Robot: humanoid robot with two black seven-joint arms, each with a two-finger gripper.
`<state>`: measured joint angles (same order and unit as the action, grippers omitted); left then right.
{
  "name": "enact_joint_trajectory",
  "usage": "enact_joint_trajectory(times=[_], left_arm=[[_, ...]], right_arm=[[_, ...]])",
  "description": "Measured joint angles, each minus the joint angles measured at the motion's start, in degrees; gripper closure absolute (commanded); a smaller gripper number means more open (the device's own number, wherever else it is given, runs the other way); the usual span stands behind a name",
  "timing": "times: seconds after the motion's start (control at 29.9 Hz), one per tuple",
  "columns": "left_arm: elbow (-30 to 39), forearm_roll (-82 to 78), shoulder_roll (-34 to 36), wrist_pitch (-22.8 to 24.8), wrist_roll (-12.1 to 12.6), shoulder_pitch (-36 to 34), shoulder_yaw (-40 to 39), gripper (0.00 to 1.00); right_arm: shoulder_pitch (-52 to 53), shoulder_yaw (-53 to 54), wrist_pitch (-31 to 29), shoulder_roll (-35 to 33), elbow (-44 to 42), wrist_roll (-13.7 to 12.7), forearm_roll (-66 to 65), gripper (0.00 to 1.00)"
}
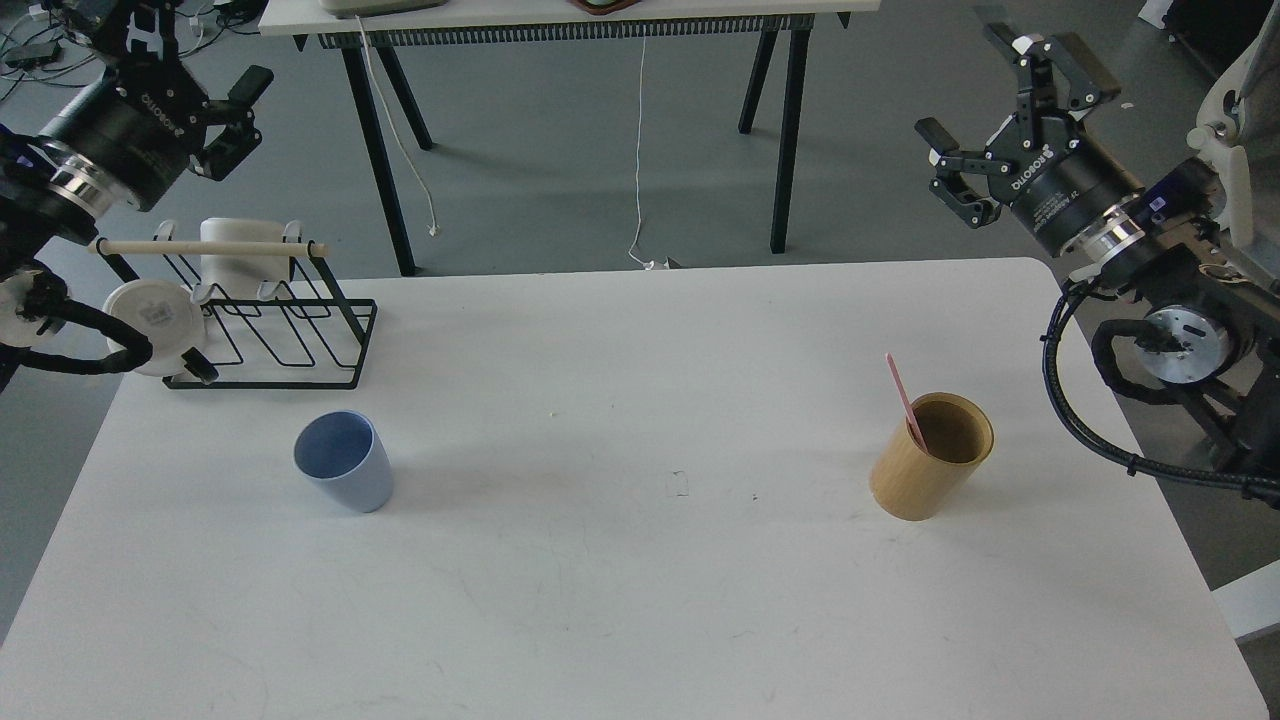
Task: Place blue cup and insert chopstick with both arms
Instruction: 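Lower the left gripper from the rack toward the light blue cup, then close the left gripper on the light blue cup's side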
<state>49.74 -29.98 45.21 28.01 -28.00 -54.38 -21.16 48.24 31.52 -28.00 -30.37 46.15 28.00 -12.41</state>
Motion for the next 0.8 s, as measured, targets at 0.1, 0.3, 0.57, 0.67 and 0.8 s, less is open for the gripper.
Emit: enact_joint_trajectory(times=[0.1,0.3,0.57,0.67,0.8], left_arm=[[9.85,-8.28,6.05,0.02,0.00,-3.02,5.95,0.00],[22.67,-27.17,17.78,0.01,0.00,-5.73,17.46,0.00],[21.45,-44.84,20.06,-0.32,0.00,-4.81,25.53,0.00],[18.53,-47.10,19.36,-1.99,0.00,-2.95,26.92,0.00],[13.46,-49.13,16.27,-2.82,0.00,-1.34,27.22,0.00]], right_arm=[[-1.20,0.50,0.00,-0.02,0.03,0.00,0.00,0.02],[-3.48,1.28,0.00,-0.05,-0.06,0.00,0.01,0.02],[-4.01,1.58,0.00,0.17,-0.27,0.00,0.02,0.02],[-4.18,1.58,0.00,0.19,-0.27,0.00,0.02,0.02],[-4.30,1.57,0.00,0.02,-0.28,0.00,0.02,0.02]])
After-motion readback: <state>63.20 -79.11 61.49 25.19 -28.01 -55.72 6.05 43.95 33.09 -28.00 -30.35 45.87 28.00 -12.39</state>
